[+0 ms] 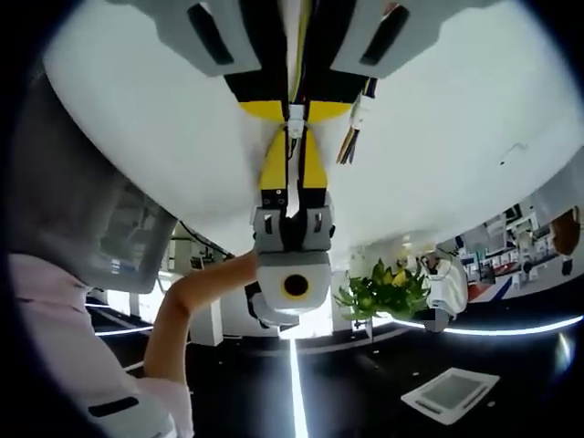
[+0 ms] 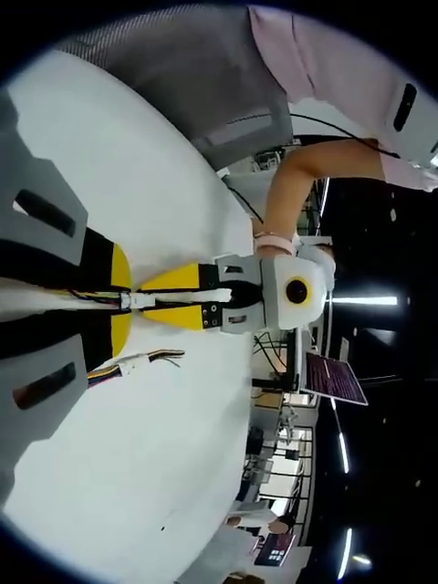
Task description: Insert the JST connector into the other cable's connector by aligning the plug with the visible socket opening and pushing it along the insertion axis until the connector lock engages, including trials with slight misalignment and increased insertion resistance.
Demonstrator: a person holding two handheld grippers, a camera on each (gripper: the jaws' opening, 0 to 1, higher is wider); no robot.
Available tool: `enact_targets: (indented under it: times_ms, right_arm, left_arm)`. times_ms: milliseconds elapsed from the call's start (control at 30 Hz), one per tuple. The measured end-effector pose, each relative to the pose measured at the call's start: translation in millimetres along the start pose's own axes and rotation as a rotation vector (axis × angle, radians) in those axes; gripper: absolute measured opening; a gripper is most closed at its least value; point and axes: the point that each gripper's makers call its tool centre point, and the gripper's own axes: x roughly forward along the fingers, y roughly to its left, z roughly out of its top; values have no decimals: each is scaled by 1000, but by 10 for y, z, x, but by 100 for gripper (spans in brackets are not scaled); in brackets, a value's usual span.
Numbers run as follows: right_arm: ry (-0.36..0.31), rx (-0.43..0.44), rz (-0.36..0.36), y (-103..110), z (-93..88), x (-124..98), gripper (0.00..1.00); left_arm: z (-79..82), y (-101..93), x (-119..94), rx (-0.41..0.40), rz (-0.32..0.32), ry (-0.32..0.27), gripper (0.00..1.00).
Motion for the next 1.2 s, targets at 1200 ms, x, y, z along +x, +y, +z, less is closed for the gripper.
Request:
enact_targets:
  times_ms: [1200]
  right_arm:
    - [-5, 20, -15, -18, -67, 87, 3]
  left_arm:
    - [-160, 44, -5, -32, 6, 31, 1]
